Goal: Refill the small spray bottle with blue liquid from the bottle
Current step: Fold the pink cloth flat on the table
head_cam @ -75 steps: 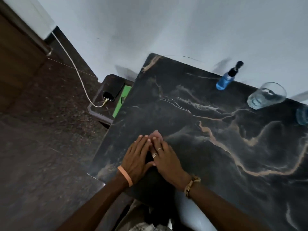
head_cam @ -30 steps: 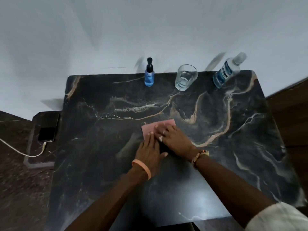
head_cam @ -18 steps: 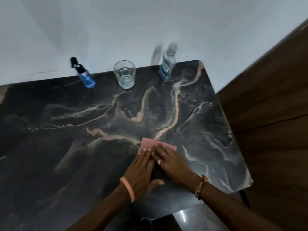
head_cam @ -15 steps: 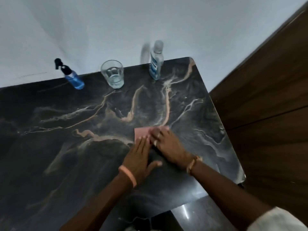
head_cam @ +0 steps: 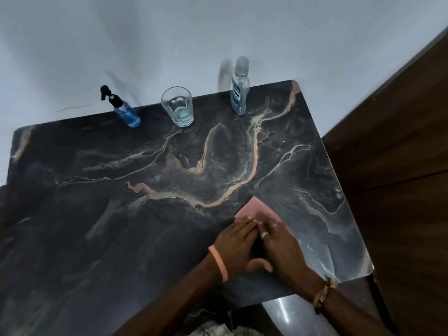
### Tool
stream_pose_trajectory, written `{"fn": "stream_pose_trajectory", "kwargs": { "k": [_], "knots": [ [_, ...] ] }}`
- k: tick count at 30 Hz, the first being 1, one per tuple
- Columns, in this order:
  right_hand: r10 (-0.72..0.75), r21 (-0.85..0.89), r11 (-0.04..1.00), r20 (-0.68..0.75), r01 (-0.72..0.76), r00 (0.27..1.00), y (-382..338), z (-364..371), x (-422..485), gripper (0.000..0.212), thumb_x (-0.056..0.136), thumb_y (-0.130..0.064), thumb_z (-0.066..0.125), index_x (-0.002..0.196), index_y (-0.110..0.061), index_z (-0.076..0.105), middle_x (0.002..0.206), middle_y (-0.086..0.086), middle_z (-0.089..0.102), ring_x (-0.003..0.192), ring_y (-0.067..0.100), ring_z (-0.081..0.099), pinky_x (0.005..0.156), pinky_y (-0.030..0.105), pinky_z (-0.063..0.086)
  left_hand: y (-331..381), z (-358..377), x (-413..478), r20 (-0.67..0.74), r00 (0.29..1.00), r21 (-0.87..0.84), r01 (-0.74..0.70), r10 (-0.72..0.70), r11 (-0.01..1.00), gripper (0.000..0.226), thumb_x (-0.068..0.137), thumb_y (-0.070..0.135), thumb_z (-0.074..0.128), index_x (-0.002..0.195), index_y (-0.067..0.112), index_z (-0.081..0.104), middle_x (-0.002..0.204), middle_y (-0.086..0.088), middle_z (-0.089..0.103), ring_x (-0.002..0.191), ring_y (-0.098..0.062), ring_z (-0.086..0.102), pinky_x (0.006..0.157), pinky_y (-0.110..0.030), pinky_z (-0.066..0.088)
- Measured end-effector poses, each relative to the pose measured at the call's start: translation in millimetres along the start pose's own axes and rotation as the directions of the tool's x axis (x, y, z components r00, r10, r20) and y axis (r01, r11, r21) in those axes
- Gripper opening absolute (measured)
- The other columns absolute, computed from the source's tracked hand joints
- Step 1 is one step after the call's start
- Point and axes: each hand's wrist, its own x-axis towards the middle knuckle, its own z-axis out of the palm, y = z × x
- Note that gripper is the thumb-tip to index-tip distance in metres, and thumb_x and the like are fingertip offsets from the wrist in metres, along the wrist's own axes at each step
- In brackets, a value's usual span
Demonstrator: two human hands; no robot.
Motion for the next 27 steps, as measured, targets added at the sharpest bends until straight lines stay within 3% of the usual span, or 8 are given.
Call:
{"fn": "stream_pose_trajectory", "kwargs": {
  "k": [2, 4, 6, 9, 11, 17, 22, 27],
  "knots": [
    [-0.108, -0.009, 0.994, -0.005, 0.108, 0.994, -26.3, 9.4, 4.2, 0.040, 0.084, -0.014, 0.075, 0.120, 0.001, 0.066, 0.119, 0.019, 0.065, 0.111, 0.034, 0.064, 0.093, 0.039, 0.052, -16.6, -4.2, -26.0, -0.065, 0.998, 0.003, 0.018, -0.018, 1.000, 0.084, 0.081, 0.072, 0.049, 0.135, 0.007, 0.052, 0.142, -0.010, 0.050, 0.136, -0.024, 0.041, 0.115, -0.038, 0.030],
    [-0.241, -0.107, 0.964, 0.031, 0.243, 0.970, -51.2, 10.4, 11.2, 0.048, 0.078, -0.032, 0.080, 0.113, 0.000, 0.072, 0.115, 0.020, 0.069, 0.104, 0.034, 0.069, 0.083, 0.040, 0.059, -36.0, -11.4, -44.3, -0.142, 0.989, 0.035, 0.052, -0.047, 0.998, 0.080, 0.080, 0.074, 0.047, 0.124, 0.010, 0.063, 0.130, -0.009, 0.061, 0.125, -0.025, 0.054, 0.105, -0.039, 0.043],
    [-0.361, -0.180, 0.910, 0.107, 0.375, 0.927, -75.1, 8.6, 28.3, 0.058, 0.086, -0.048, 0.064, 0.124, -0.004, 0.067, 0.131, 0.019, 0.062, 0.120, 0.036, 0.060, 0.095, 0.046, 0.053, -58.0, -23.1, -57.2, -0.188, 0.979, 0.069, 0.096, -0.082, 0.993, 0.080, 0.081, 0.077, 0.039, 0.120, 0.011, 0.065, 0.124, -0.007, 0.065, 0.117, -0.024, 0.060, 0.098, -0.038, 0.047],
    [-0.430, -0.245, 0.851, 0.181, 0.464, 0.885, -111.6, 4.6, 70.0, 0.073, 0.097, -0.054, 0.037, 0.148, -0.001, 0.039, 0.156, 0.021, 0.031, 0.146, 0.039, 0.025, 0.121, 0.047, 0.017, -94.1, -45.1, -61.9, -0.226, 0.960, 0.130, 0.198, -0.165, 0.972, 0.084, 0.083, 0.078, 0.032, 0.121, 0.010, 0.062, 0.122, -0.010, 0.065, 0.114, -0.026, 0.062, 0.097, -0.037, 0.048],
    [-0.433, -0.212, 0.860, 0.182, 0.465, 0.883, -139.1, 1.0, 103.6, 0.079, 0.098, -0.058, 0.017, 0.154, -0.003, 0.026, 0.161, 0.019, 0.017, 0.150, 0.035, 0.012, 0.123, 0.042, 0.004, -119.5, -63.5, -58.7, -0.216, 0.936, 0.135, 0.312, -0.279, 0.941, 0.090, 0.081, 0.079, 0.028, 0.125, 0.009, 0.060, 0.127, -0.011, 0.062, 0.119, -0.028, 0.058, 0.101, -0.038, 0.044],
    [-0.494, -0.075, 0.864, 0.066, 0.498, 0.867, -215.7, 13.1, 160.5, 0.043, 0.103, -0.021, 0.038, 0.144, -0.010, 0.045, 0.153, 0.011, 0.035, 0.144, 0.030, 0.026, 0.119, 0.039, 0.020, -181.3, -95.0, -85.7, -0.257, 0.816, 0.005, 0.537, -0.518, 0.843, 0.094, 0.079, 0.082, 0.006, 0.130, 0.019, 0.053, 0.136, -0.006, 0.055, 0.125, -0.023, 0.050, 0.103, -0.037, 0.041],
    [-0.761, -0.023, 0.633, 0.168, 0.774, 0.627, -242.5, 40.5, 131.2, 0.041, 0.102, -0.014, 0.046, 0.142, -0.006, 0.050, 0.151, 0.015, 0.043, 0.143, 0.033, 0.030, 0.120, 0.040, 0.014, -169.1, -72.4, -160.1, -0.345, 0.763, -0.055, 0.565, -0.547, 0.823, 0.089, 0.087, 0.077, 0.011, 0.110, 0.013, 0.069, 0.111, -0.011, 0.069, 0.105, -0.029, 0.061, 0.094, -0.039, 0.046],
    [-0.794, -0.201, 0.437, 0.372, 0.877, 0.481, -182.0, 38.9, 123.2, 0.049, 0.104, -0.018, 0.041, 0.152, -0.017, 0.033, 0.163, 0.004, 0.020, 0.151, 0.024, 0.014, 0.122, 0.037, 0.002, -124.2, -36.8, -152.7, -0.290, 0.819, -0.077, 0.496, -0.495, 0.865, 0.091, 0.081, 0.082, 0.029, 0.114, 0.006, 0.066, 0.114, -0.015, 0.065, 0.112, -0.032, 0.057, 0.101, -0.043, 0.043]
  ]
}}
